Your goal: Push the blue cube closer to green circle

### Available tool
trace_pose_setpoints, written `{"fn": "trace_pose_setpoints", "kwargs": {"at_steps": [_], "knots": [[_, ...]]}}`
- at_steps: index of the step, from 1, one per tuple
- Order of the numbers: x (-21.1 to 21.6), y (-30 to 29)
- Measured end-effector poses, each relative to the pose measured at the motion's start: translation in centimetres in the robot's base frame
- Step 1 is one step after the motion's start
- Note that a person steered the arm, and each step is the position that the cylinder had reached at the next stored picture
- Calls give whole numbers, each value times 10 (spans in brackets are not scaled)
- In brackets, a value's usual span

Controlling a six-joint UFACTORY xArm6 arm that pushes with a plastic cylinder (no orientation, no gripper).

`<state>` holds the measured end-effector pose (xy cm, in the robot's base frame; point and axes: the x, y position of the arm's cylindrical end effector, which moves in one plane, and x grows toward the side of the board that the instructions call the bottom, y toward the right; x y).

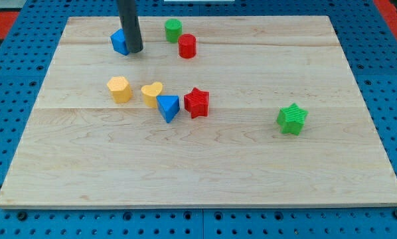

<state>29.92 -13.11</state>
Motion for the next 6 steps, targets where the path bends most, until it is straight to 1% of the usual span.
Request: {"fn": "trace_pose_setpoints", "kwargs": {"at_steps": [1,2,3,4,5,6], "knots": [[52,-1],[53,-44],[-8,-70],[-57,-62],[-42,-25],[-29,-17]]}}
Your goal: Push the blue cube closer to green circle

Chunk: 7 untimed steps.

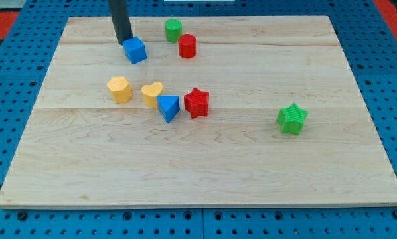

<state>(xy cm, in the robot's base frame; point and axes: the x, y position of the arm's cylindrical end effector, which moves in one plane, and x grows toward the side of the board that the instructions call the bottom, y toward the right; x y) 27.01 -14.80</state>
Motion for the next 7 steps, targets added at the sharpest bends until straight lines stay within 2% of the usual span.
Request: {"fn": "trace_pose_setpoints", "kwargs": {"at_steps": [1,2,3,4,5,6,7], "knots": [[-7,-23],[-13,-85],[41,-85],[81,-32],[57,6],[52,-17],[76,-51]]}}
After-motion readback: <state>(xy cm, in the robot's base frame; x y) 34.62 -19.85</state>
